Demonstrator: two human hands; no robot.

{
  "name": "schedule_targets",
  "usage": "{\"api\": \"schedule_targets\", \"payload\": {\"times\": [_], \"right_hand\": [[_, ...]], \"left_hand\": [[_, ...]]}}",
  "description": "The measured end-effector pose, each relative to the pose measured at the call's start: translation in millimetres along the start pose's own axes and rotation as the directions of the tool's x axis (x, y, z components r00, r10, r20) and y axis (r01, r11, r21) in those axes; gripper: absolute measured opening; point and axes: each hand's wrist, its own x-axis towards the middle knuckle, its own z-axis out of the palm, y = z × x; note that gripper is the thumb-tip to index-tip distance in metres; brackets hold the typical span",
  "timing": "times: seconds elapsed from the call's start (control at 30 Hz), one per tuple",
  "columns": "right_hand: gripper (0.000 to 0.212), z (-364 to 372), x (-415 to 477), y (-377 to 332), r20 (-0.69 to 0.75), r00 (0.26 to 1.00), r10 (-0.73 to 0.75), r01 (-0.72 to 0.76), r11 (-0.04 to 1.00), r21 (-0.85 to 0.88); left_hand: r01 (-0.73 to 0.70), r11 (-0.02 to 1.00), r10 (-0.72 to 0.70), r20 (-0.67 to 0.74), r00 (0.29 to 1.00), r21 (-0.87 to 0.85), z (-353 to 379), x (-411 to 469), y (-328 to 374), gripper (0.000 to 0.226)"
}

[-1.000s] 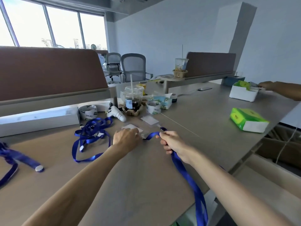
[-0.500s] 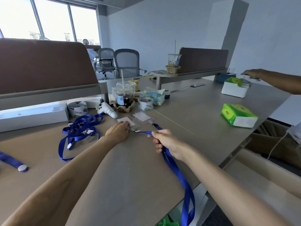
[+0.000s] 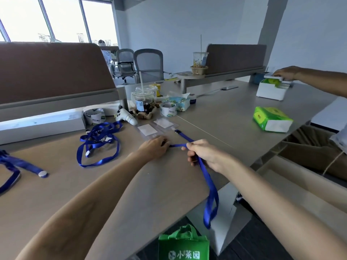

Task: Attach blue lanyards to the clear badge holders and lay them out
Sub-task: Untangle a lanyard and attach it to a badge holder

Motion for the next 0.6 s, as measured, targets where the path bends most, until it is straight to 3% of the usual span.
{"api": "schedule_targets", "payload": {"times": [0.2,0.37,0.5,0.6], "right_hand": [[0.021,-41.8,-72.6,3.8,0.095,0.995,-0.018,0.007,0.993,0.121],[0.021,-40.1,-93.8,19.1,0.088,0.996,-0.029,0.017,0.992,0.128],[0.021,-31.9,-93.1,34.0,0.044,0.999,0.009,-0.014,0.995,0.099],[0.010,-37.2,-104.6,40.6,0.042,0.999,0.000,-0.004,0.995,0.098]], "left_hand": [[0.015,0.999,-0.016,0.012,1.000,0.031,-3.1,-14.4,13.8,0.041],[-0.048,0.994,0.036,-0.122,0.992,-0.100,-4.1,-50.6,61.5,0.041],[-0.143,0.986,0.146,0.039,0.988,-0.086,18.7,-74.8,88.5,0.041],[-0.173,0.983,0.177,0.057,0.983,-0.059,25.8,-74.5,78.1,0.042]]}}
